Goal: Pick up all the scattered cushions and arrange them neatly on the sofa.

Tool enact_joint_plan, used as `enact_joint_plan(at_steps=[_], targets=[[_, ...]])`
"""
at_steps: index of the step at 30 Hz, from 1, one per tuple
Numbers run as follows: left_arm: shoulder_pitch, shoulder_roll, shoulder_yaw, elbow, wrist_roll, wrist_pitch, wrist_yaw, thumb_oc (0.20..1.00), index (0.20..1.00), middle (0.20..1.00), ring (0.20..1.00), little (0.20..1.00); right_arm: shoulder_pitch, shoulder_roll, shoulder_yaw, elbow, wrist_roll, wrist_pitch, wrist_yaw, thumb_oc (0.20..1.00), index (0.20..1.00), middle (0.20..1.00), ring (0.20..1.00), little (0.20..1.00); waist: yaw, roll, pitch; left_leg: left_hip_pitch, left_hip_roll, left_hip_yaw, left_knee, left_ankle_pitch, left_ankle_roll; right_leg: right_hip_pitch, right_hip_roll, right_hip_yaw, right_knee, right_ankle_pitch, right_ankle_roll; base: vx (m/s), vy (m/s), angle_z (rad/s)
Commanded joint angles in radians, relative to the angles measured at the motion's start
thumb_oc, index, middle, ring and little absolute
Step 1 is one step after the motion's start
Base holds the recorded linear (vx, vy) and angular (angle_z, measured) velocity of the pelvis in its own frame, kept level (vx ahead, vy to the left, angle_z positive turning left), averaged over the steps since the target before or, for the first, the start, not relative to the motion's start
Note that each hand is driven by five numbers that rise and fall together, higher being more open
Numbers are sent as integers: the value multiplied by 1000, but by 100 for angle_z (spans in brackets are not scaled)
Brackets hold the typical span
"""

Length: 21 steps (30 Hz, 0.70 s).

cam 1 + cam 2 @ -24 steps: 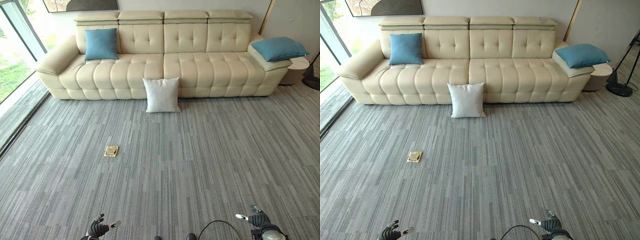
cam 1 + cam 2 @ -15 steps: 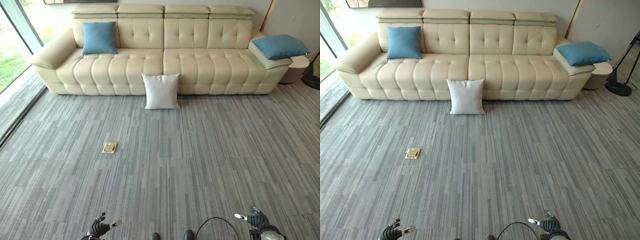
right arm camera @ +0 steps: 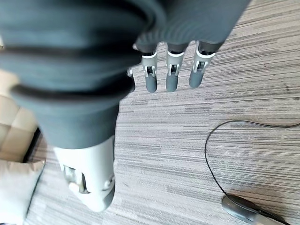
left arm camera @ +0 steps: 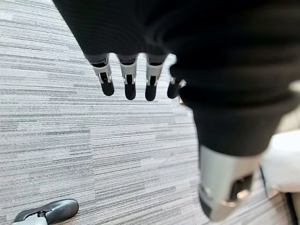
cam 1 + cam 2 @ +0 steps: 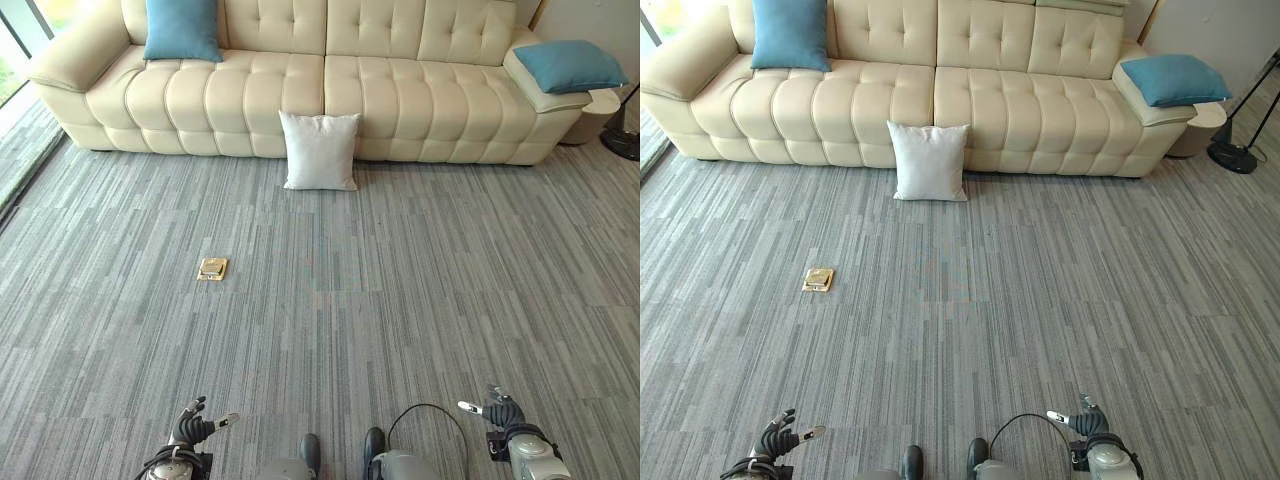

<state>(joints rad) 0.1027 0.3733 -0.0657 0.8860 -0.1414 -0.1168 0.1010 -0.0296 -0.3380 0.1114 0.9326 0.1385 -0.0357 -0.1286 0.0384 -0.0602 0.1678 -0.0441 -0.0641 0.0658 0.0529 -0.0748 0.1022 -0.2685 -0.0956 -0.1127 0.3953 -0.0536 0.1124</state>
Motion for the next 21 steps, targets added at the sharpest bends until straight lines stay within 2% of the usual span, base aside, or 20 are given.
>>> enact_joint_plan(at_steps=[1, 3, 5, 9, 11, 12, 13, 14, 15, 16, 18, 21], targets=[[6, 45, 5, -18, -11, -16, 16, 1000, 1000, 1000, 1000, 1000, 0, -5, 23, -21, 20, -23, -27, 1000, 1000, 1000, 1000, 1000, 0, -20, -32, 2, -25, -84, 122, -136, -61, -2, -24, -40, -191, 90, 53, 210, 3, 6], [-3, 36, -2, -8, -14, -14, 23, 1000, 1000, 1000, 1000, 1000, -1, -5, 28, -24, 23, -21, -32, 1000, 1000, 1000, 1000, 1000, -16, -16, -19, 49, -30, -111, 113, -156, -67, -42, -9, -67, -250, 112, 67, 329, -17, 15], [-4, 21, -11, -3, -1, -20, 25, 1000, 1000, 1000, 1000, 1000, 19, -14, 29, -40, 18, -20, -37, 1000, 1000, 1000, 1000, 1000, -37, -13, -13, 136, -33, -167, 97, -186, -87, -92, 10, -101, -331, 158, 92, 485, -72, 52], [-3, 19, -19, 0, 13, -18, 21, 1000, 1000, 1000, 1000, 1000, 36, -16, 31, -44, 9, -22, -31, 1000, 1000, 1000, 1000, 1000, -52, -12, -25, 203, -8, -216, 93, -203, -106, -99, 2, -118, -308, 169, 87, 332, -125, 53], [5, 19, -17, 2, 19, -13, 17, 1000, 1000, 1000, 1000, 1000, 40, -9, 25, -38, 12, -24, -29, 1000, 1000, 1000, 1000, 1000, -55, -10, -48, 234, 32, -223, 92, -176, -130, -88, 7, -126, -284, 174, 75, 444, -271, 69], [10, 19, -20, -2, 16, -10, 9, 1000, 1000, 1000, 1000, 1000, 40, -3, 24, -43, 16, -27, -26, 1000, 1000, 1000, 1000, 1000, -59, -2, -61, 208, 81, -210, 154, -97, -170, -60, 9, -148, -279, 161, 63, 404, -315, 85], [8, 21, -28, -10, 18, -10, 8, 1000, 1000, 1000, 1000, 1000, 36, -6, 29, -44, 21, -34, -29, 1000, 1000, 1000, 1000, 1000, -60, -1, -58, 165, 101, -194, 217, -61, -181, -41, 10, -152, -284, 151, 54, 371, -314, 74], [5, 19, -36, -19, 18, -10, 4, 1000, 1000, 1000, 1000, 1000, 25, -13, 34, -38, 30, -34, -30, 1000, 1000, 1000, 1000, 1000, -60, 1, -57, 117, 144, -138, 280, 1, -180, -13, 19, -163, -294, 125, 34, 192, -193, 31], [0, 14, -39, -18, 13, -10, 5, 1000, 1000, 1000, 1000, 1000, 17, -16, 38, -33, 33, -34, -33, 1000, 1000, 1000, 1000, 1000, -58, -1, -55, 76, 165, -98, 309, 23, -172, 0, 19, -162, -301, 113, 27, 207, -161, 15], [-7, 12, -41, -15, 7, -10, 7, 1000, 1000, 1000, 1000, 1000, 8, -18, 44, -29, 37, -33, -34, 1000, 1000, 1000, 1000, 1000, -53, -8, -53, 43, 170, -65, 309, 2, -153, 11, 19, -160, -308, 103, 23, 271, -109, -11], [-21, 4, -59, -17, 11, -13, 6, 1000, 1000, 1000, 1000, 1000, -9, -31, 40, -22, 41, -37, -39, 1000, 1000, 1000, 1000, 1000, -26, -16, -41, -72, 135, 3, 226, -79, -141, 66, 14, -138, -337, 70, 27, 327, -43, -50], [-33, 4, -70, -12, 19, -10, 4, 1000, 1000, 1000, 1000, 1000, -16, -33, 39, -19, 45, -35, -43, 1000, 1000, 1000, 1000, 1000, -16, -18, -24, -173, 98, 21, 197, -51, -147, 94, 15, -135, -353, 61, 21, 103, 10, -20]])
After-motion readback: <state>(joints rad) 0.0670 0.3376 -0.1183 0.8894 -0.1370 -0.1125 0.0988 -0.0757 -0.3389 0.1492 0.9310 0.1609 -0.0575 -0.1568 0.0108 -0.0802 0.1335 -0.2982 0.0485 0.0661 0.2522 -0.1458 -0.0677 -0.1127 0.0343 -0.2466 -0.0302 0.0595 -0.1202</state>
